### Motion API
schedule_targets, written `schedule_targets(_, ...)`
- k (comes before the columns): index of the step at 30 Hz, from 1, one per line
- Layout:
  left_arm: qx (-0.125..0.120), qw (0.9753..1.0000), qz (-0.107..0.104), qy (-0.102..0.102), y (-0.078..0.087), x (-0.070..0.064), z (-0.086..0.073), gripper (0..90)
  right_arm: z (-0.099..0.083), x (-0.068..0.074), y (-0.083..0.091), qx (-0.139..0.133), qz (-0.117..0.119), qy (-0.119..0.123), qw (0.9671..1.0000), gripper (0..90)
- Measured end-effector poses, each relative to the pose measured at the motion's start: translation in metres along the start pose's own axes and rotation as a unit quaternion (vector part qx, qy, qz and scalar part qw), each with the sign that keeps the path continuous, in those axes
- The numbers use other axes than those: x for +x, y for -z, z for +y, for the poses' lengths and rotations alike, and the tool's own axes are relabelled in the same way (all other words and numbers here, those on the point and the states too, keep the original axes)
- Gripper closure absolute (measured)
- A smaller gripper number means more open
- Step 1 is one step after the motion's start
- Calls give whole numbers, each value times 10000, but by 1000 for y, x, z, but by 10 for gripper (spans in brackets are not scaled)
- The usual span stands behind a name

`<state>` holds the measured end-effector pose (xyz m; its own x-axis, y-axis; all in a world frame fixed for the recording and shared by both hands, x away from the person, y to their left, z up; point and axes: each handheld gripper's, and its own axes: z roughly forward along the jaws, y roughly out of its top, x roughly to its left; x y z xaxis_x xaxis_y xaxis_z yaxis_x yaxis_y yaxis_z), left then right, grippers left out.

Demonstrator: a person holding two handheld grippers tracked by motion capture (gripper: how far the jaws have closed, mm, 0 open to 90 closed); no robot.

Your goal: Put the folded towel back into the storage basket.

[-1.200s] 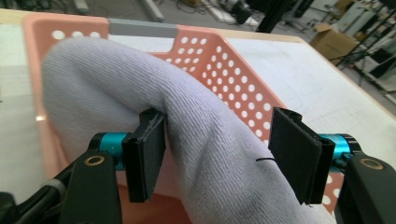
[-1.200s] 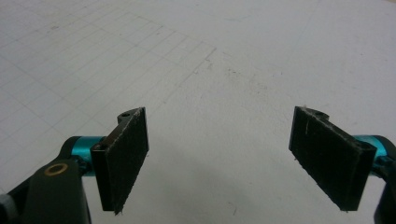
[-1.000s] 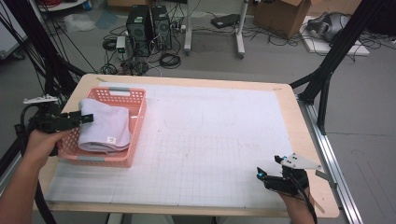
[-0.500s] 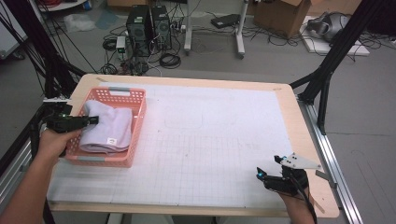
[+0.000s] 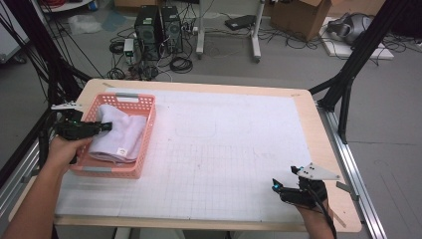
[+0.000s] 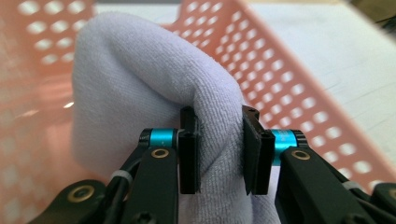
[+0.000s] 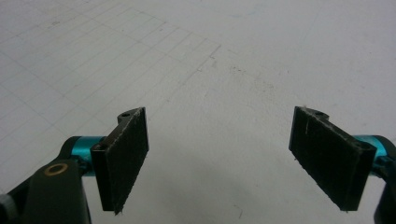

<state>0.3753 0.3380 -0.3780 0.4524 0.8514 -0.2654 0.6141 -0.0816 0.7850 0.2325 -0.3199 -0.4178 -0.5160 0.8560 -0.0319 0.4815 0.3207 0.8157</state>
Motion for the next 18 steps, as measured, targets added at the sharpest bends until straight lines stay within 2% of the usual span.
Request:
schedule_targets(1, 41, 9999, 86, 138, 4, 3, 1, 649, 0, 0, 0, -9, -5, 8, 10000, 186)
schedule_targets(2, 31, 9995, 247, 181, 6, 4, 1, 583, 0, -1, 0, -1, -4, 5, 10000, 185)
schedule_targets(4, -123, 9982, 507, 280, 13, 6, 2, 481, 0, 0, 0, 2, 5, -8, 10000, 186)
schedule_targets(5, -202, 9971, 685, 282, 17, 6, 3, 456, 0, 0, 0, 0, 6, 5, 10000, 185)
schedule_targets(7, -266, 9940, 1050, 158, 22, 3, 5, 430, 0, 0, -1, -1, 3, 20, 10000, 186)
schedule_targets(9, -336, 9919, 1222, 20, 26, 0, 6, 419, 0, 0, -1, 10, 3, 24, 10000, 186)
schedule_targets(11, -430, 9931, 1088, 4, 28, -3, 7, 453, 0, 0, -1, 19, 7, 16, 10000, 186)
schedule_targets(12, -430, 9931, 1088, 4, 28, -3, 7, 478, 0, 0, -1, 19, 7, 16, 10000, 186)
schedule_targets(13, -567, 9952, 794, -21, 26, -7, 8, 489, 1, 1, -2, 20, 10, -4, 10000, 186)
schedule_targets(15, -668, 9970, 385, 0, 22, -12, 9, 516, 1, 1, -2, 19, 8, 28, 10000, 186)
schedule_targets(16, -668, 9970, 385, 0, 22, -12, 9, 517, 1, 1, -2, 19, 8, 28, 10000, 186)
schedule_targets(17, -693, 9976, 32, 19, 15, -17, 10, 518, 0, 1, -3, 52, 3, 39, 10000, 186)
schedule_targets(18, -693, 9976, 32, 19, 15, -17, 10, 519, 0, 1, -3, 56, 0, 44, 10000, 185)
